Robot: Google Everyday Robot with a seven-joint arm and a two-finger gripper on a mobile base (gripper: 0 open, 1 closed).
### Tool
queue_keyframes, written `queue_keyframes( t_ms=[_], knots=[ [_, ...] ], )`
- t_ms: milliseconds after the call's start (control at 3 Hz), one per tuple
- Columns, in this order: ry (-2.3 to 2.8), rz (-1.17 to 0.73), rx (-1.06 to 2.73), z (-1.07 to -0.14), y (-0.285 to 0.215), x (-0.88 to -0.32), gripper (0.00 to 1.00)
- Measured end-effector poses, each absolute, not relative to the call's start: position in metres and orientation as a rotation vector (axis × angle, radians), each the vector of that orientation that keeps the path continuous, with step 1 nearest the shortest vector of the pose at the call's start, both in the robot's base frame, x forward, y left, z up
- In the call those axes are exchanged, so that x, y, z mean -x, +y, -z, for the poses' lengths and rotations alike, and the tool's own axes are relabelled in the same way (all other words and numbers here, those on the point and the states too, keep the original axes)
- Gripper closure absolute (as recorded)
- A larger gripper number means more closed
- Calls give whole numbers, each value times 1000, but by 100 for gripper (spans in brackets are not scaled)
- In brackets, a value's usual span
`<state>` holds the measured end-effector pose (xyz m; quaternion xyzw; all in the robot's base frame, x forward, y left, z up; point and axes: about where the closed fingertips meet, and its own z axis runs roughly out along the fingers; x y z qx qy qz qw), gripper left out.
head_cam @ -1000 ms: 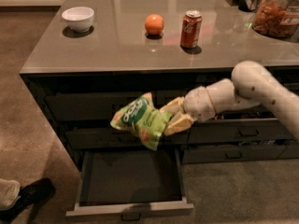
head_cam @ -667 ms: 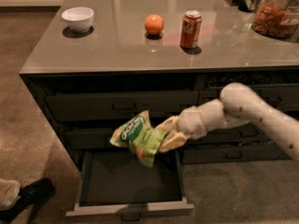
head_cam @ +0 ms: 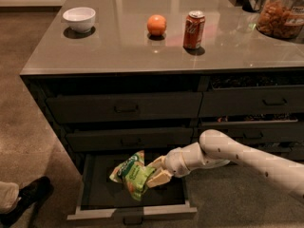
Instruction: Place green rice chip bag into bottom drawer
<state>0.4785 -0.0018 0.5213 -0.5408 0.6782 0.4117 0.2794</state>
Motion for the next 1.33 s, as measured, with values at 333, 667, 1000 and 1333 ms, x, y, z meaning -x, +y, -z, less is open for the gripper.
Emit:
queue_keyframes(
  t_ms=[333, 667, 1000, 1333],
  knots=[
    [1800, -1108, 1455, -516, 5, -483, 100],
    [1800, -1099, 1459, -493, 27, -501, 100],
    [1850, -1109, 1472, -446, 63, -528, 100],
    [1910, -1143, 1506, -397, 101, -550, 100]
  ],
)
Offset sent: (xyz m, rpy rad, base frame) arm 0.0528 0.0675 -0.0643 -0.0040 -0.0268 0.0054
